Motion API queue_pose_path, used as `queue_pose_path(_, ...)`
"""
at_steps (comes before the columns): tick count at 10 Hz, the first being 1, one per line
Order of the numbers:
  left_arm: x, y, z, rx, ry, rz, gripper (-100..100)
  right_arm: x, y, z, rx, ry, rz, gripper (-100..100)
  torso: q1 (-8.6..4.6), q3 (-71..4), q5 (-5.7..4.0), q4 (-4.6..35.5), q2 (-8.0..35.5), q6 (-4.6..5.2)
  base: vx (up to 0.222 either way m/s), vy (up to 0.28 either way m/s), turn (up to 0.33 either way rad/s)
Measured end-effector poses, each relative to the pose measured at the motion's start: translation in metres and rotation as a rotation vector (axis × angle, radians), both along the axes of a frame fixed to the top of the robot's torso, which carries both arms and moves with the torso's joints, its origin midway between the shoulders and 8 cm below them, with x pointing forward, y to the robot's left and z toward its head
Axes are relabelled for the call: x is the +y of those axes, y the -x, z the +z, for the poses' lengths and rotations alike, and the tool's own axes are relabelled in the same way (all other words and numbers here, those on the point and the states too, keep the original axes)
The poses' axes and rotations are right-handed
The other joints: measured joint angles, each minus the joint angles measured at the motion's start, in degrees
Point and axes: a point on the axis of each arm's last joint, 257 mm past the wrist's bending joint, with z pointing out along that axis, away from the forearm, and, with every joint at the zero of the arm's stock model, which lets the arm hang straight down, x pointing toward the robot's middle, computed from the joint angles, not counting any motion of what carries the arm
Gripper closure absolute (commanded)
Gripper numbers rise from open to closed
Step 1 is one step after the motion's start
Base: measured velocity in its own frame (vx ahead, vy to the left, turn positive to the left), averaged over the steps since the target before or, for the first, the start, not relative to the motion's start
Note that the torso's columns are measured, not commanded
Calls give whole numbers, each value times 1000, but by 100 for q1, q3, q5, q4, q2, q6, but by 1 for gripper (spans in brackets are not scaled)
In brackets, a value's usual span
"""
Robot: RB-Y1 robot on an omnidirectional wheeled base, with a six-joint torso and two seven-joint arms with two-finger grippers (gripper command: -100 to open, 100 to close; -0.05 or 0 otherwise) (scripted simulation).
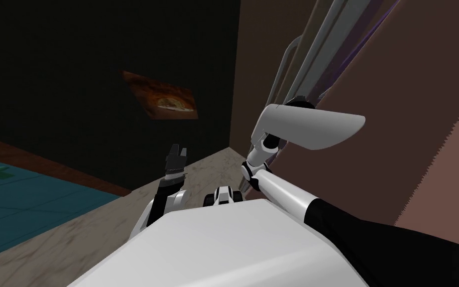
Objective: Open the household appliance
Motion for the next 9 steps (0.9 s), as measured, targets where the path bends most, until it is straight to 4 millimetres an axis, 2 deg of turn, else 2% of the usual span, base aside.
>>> queue_pose_path(2, 0, 0, 0, 0, 0, 0, 0, 8, -4, -9, 22, -28, 26, -100, 12, 81, 17, 61, 121, 20, 36, -1, 25)
queue_pose_path(4, 0, 0, 0, 0, 0, 0, 0, 11, -6, 2, 21, -12, 25, -100, 72, 91, 52, 77, 138, 6, 63, -27, 10)
queue_pose_path(5, 0, 0, 0, 0, 0, 0, 0, 11, -6, 3, 22, -10, 24, 100, 98, 96, 61, 79, 147, 3, -44, 12, -20)
queue_pose_path(7, 0, 0, 0, 0, 0, 0, 0, 10, -5, -3, 23, -18, 25, 100, 106, 100, 65, 83, 152, 1, 30, 25, -1)
queue_pose_path(9, 0, 0, 0, 0, 0, 0, 0, 2, -2, -2, 23, -21, -20, 100, 111, 48, 65, 56, 71, 1, 237, 95, 3)
